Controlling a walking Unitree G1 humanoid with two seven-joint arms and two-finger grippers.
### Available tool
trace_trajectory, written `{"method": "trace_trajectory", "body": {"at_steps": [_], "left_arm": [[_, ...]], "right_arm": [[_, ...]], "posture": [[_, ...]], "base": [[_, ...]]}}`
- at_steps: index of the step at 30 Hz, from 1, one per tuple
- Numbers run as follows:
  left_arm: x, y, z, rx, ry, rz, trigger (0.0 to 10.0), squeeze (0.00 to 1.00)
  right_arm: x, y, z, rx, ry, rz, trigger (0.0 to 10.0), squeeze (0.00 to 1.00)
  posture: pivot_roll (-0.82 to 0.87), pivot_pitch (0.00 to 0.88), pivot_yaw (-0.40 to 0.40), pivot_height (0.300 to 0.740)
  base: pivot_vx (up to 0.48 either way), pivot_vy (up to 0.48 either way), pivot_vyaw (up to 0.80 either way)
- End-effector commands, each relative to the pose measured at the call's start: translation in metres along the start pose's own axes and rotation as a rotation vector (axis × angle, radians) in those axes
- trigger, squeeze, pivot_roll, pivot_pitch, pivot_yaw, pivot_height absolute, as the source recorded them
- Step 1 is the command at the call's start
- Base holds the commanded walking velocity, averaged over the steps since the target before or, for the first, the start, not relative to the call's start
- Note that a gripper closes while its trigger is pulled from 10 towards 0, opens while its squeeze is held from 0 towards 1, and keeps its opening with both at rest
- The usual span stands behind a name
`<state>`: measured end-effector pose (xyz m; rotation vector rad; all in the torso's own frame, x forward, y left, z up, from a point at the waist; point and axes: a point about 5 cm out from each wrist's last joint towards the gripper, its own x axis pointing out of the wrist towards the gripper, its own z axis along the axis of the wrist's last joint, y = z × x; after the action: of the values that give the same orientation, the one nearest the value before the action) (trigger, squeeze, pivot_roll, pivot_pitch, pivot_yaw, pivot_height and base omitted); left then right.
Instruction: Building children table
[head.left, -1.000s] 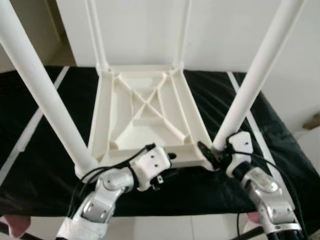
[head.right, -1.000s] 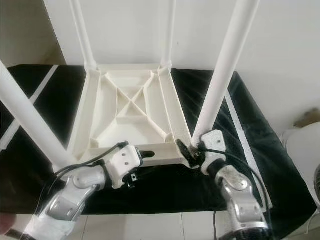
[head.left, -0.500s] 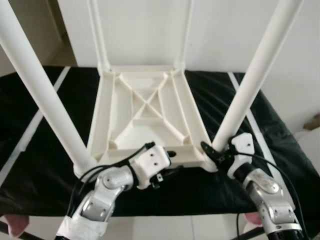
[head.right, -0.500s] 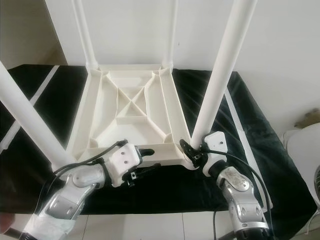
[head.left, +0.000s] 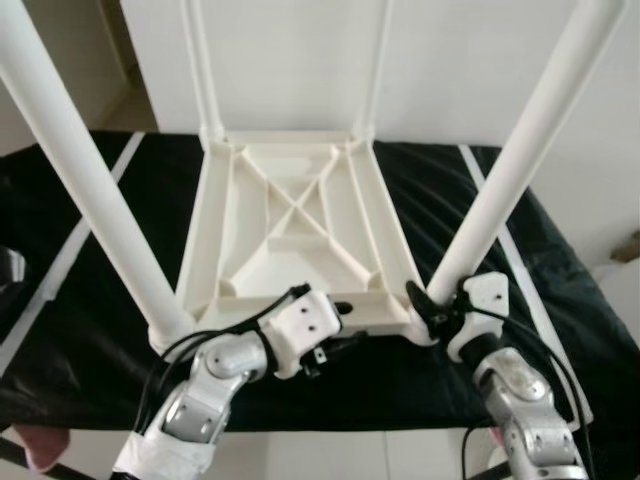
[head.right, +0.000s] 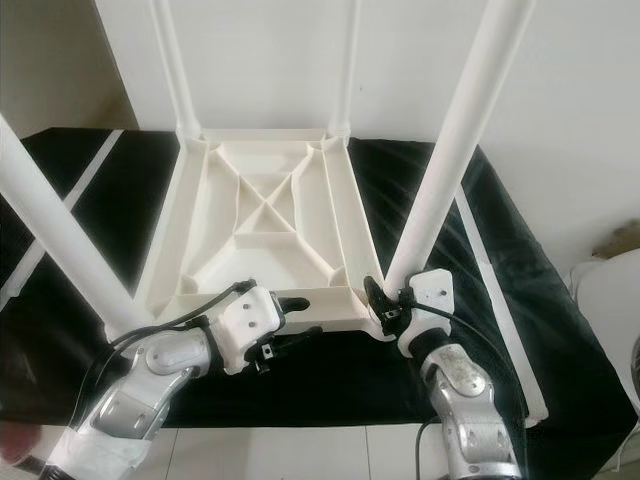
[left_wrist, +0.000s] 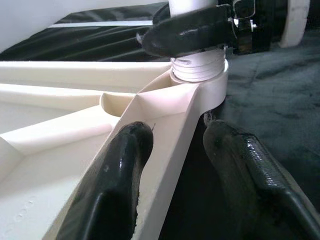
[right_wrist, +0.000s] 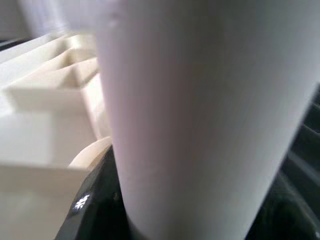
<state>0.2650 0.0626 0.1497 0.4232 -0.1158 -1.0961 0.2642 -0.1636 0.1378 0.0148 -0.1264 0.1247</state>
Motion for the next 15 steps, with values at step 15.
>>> {"method": "trace_trajectory", "body": {"at_steps": [15], "left_arm": [[0.0, -0.003, -0.001, -0.006, -0.001, 0.04, 10.0, 0.0]], "right_arm": [[-0.014, 0.003, 0.001, 0.061, -0.008, -0.366, 10.0, 0.0]], "posture": [[-0.15, 0.078, -0.016, 0.74]], "base": [[0.0, 0.0, 0.0]]}}
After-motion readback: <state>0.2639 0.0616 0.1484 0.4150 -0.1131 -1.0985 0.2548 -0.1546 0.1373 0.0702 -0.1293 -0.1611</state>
